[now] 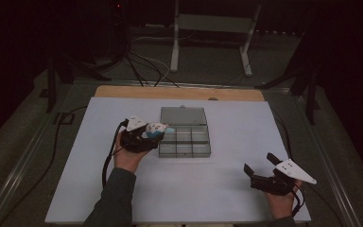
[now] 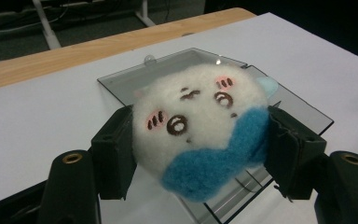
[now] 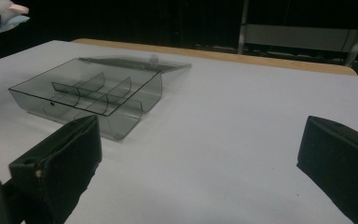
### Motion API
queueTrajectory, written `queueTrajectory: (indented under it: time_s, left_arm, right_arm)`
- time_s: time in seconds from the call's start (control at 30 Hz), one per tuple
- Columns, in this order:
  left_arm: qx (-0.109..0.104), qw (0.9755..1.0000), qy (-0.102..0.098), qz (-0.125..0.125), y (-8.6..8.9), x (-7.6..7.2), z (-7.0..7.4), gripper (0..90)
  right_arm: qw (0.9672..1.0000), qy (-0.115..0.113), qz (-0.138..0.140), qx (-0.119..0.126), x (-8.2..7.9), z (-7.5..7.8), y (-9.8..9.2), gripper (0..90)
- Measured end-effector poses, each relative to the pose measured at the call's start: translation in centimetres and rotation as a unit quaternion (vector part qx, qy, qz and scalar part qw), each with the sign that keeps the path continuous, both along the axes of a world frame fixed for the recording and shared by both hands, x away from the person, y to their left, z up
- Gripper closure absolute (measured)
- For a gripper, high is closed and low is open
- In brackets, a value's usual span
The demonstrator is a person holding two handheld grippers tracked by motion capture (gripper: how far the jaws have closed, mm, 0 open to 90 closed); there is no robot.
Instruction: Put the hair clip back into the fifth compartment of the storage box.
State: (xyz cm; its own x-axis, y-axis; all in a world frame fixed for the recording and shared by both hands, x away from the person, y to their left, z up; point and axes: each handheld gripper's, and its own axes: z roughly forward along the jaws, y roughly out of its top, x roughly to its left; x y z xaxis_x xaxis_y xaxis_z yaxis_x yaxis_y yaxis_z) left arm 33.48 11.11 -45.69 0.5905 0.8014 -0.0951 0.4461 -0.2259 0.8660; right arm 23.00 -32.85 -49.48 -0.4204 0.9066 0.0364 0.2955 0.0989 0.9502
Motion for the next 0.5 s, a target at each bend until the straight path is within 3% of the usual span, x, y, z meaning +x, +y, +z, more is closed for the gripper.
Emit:
queueTrajectory:
  time_s: [0.5]
  left_arm:
    - [-0.003,1.0000,-0.002,-0.006,-1.4,0.4,0.0,34.7]
  right_arm:
    - [1.0000,0.001,0.000,0.000,0.0,0.0,0.0,0.0]
